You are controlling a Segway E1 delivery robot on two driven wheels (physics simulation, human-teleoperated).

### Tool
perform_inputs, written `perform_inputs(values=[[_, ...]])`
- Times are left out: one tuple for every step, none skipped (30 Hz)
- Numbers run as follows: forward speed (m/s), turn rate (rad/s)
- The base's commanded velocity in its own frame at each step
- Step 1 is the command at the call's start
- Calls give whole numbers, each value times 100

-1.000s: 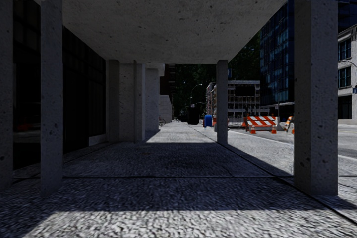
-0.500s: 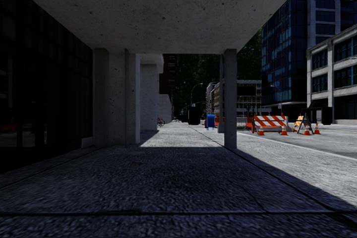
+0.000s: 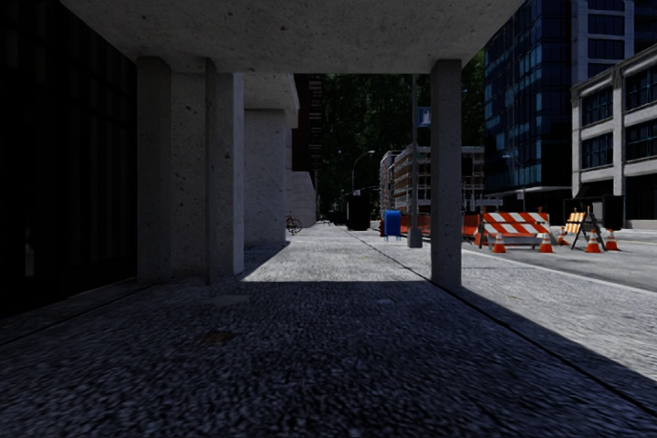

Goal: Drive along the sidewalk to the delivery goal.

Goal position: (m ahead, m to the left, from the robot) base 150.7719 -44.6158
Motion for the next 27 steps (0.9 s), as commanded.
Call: perform_inputs(values=[[200,0],[200,0],[200,0],[200,0],[200,0],[200,0],[200,0],[200,0],[200,0],[200,0],[200,0],[200,0],[200,0],[200,0],[200,0],[200,0],[200,0],[200,0],[200,0],[200,0],[200,0],[200,0],[200,0],[200,0],[200,0],[200,0],[200,0]])
